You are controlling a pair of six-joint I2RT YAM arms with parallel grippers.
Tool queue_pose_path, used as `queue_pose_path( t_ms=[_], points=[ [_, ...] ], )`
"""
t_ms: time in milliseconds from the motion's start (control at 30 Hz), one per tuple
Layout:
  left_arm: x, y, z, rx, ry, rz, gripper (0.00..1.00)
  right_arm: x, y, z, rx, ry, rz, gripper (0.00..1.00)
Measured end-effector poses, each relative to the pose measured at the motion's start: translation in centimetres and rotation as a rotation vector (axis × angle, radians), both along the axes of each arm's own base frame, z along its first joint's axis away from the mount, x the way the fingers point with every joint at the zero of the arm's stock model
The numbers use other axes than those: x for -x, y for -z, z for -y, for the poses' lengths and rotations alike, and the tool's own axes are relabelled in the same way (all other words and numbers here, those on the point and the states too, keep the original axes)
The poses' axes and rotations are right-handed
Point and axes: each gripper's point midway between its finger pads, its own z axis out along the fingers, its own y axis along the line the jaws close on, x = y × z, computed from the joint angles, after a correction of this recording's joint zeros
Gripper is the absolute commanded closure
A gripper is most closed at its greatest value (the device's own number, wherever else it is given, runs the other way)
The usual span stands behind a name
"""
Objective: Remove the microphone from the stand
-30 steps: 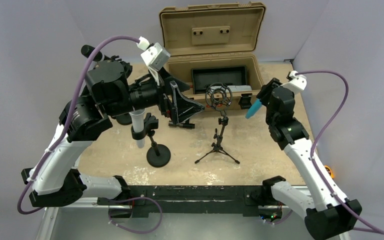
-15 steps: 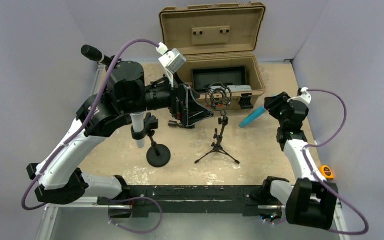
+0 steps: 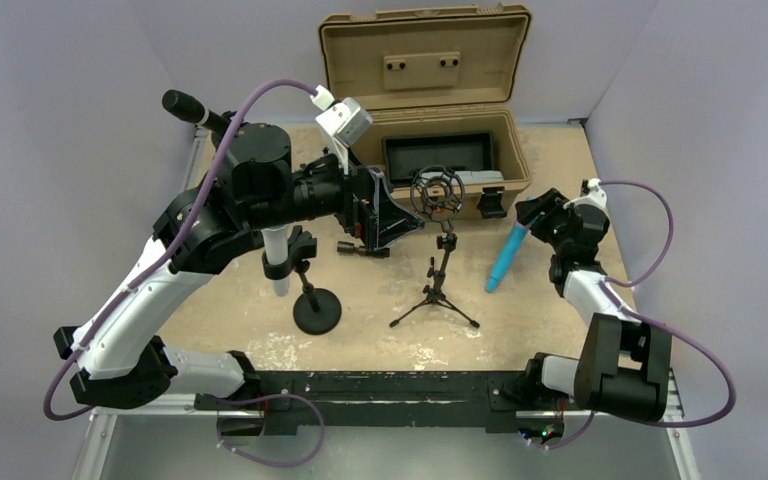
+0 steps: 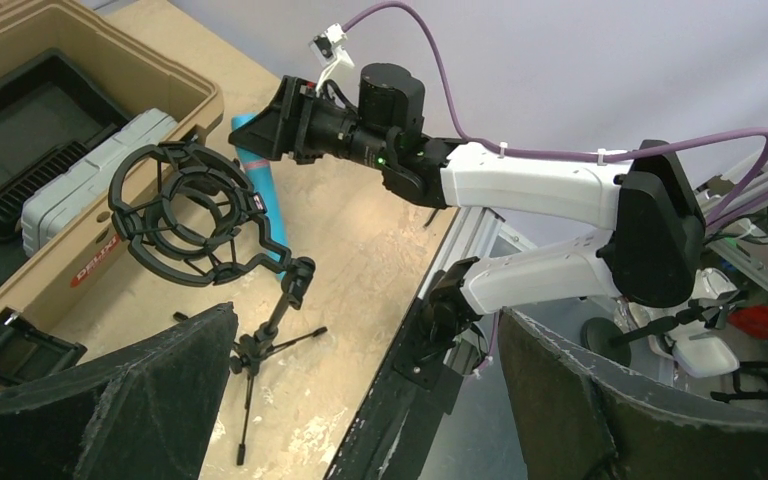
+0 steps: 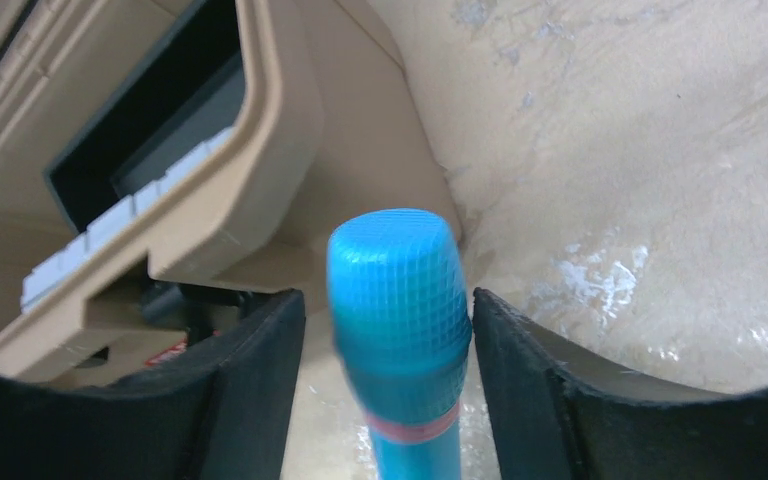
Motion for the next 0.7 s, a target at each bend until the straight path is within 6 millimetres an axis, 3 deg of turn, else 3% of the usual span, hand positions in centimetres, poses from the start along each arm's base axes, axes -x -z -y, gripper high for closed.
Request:
queue_pose_path(
  t_ms=[333,500,633,700],
  points=[
    [0.0,0.0,0.0,-0.002,0.0,0.006,0.0,0.2,1.5,1.2,0.045,0.049,-0.035,0.31],
    [0.1,-0.2,-0.2,0.002,0.0,0.009,0.0,0.3,3.6,1.4,0.041,0.061,-0.099,0.32],
    [0.3,-0.4,-0.4,0.008,0.003,0.013,0.0,0.7,5.6,0.9,0.037,0.026,-0.172,0.33],
    [0.3,-0.4,-0.4,0.009,0.005,0.013,0.0,1.1,5.2,0.3,0.034,-0.007,-0.172,0.33]
  ],
)
